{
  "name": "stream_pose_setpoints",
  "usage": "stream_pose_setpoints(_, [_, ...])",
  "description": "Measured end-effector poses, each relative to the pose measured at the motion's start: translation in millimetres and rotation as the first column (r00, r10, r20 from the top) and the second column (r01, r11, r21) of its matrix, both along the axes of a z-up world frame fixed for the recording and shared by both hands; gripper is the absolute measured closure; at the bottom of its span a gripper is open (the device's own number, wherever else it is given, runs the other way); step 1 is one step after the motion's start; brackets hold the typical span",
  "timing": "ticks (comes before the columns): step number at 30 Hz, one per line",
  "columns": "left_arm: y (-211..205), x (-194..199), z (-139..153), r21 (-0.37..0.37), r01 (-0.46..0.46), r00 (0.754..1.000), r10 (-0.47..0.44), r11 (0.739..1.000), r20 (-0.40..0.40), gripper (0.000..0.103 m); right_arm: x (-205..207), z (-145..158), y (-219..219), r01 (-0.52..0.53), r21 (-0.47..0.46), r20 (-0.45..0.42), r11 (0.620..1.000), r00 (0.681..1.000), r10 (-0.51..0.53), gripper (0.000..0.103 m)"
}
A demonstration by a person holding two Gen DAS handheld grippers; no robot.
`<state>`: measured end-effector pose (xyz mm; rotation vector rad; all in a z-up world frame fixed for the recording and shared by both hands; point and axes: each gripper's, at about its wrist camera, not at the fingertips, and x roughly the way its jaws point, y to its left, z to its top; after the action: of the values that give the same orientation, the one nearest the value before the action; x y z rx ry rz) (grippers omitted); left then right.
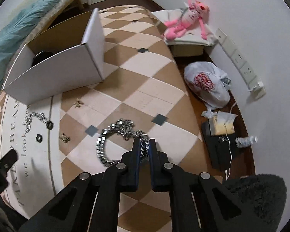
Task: Organize jewelry
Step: 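Grasp a black ring with the left tool while the right tool grasps the silver heart chain, then carry the ring and chain into the white box and open both tools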
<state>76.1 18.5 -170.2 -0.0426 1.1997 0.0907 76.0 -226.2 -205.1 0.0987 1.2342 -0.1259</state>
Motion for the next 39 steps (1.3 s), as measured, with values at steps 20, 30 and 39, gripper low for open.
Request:
stream_pose_setpoints(20, [-73.8, 15.7, -8.7, -0.018, 0.202, 0.979, -0.202, 0.979, 0.024, 0.089, 4.0, 8.6, -20.0, 0.038, 0.048, 0.01, 0.998, 0.999, -0.039, 0.094])
stream_pose_setpoints(30, [-71.0, 18.1, 2.8, -0.011, 0.216, 0.974, -0.215, 0.976, 0.071, 0.093, 0.4, 33.6, -9.9, -0.013, 0.073, 0.052, 0.997, 0.999, 0.01, 0.094])
stream_pose_setpoints(39, [-64.5, 12.3, 56.5, -0.026, 0.223, 0.958, -0.214, 0.974, 0.189, 0.093, 3.1, 91.2, 5.0, -0.098, 0.138, 0.149, 0.986, 0.986, 0.077, 0.094])
